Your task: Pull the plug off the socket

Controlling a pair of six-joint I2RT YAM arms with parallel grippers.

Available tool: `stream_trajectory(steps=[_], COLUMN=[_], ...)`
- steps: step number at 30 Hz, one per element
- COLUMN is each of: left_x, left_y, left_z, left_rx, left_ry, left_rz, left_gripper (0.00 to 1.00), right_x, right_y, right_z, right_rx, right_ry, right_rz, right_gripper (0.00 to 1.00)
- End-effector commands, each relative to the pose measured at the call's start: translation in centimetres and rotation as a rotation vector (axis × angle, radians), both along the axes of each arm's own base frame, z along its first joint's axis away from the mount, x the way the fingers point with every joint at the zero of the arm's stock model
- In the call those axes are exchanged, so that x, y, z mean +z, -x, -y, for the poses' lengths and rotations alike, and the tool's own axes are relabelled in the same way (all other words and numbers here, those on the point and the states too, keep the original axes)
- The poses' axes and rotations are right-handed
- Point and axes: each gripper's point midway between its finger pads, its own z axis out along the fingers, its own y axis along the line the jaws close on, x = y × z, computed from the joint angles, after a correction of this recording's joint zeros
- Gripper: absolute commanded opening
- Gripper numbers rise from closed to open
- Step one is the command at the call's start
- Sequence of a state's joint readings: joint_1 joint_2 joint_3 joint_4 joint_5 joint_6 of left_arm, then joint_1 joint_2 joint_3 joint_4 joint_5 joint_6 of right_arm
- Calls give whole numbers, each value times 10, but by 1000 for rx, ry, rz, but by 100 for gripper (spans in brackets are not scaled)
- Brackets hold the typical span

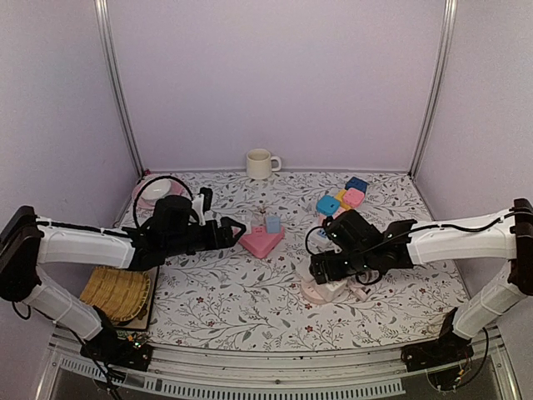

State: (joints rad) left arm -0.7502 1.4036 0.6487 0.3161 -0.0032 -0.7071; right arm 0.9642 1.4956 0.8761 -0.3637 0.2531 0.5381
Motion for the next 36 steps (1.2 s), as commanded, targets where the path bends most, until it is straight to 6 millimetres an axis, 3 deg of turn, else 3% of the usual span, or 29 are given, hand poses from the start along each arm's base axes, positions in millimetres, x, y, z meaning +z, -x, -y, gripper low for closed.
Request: stream_trajectory(steps=[1,7,12,15,22,28,31,36], left_x=[9,-2,-9,-13,-19,-30,-34,-36], left_y=[3,7,13,16,17,27,35,60], left_z=[29,50,64,65,52,52,55,55], left_rx=[-55,-113,-151,-154,-115,-136,-152,-145], left_ry=[75,118,145,151,127,142,191,298], left_rz=[4,-46,-82,-96,-98,-143,-196,-249], left_gripper=[90,90,90,90,90,90,89,87], right_x=[7,-7,-9,-13,-24,9,29,50], right_y=[23,39,34,34,35,17,8,3], right_z=[1,2,2,-4,-22,-58,-81,-103], right_rx=[84,133,135,157,192,197,210,183], right_ry=[26,29,57,66,60,-55,-134,-254], right_rz=[8,-41,-23,-37,-76,-5,29,56], right_gripper=[99,98,95,88,61,36,30,25])
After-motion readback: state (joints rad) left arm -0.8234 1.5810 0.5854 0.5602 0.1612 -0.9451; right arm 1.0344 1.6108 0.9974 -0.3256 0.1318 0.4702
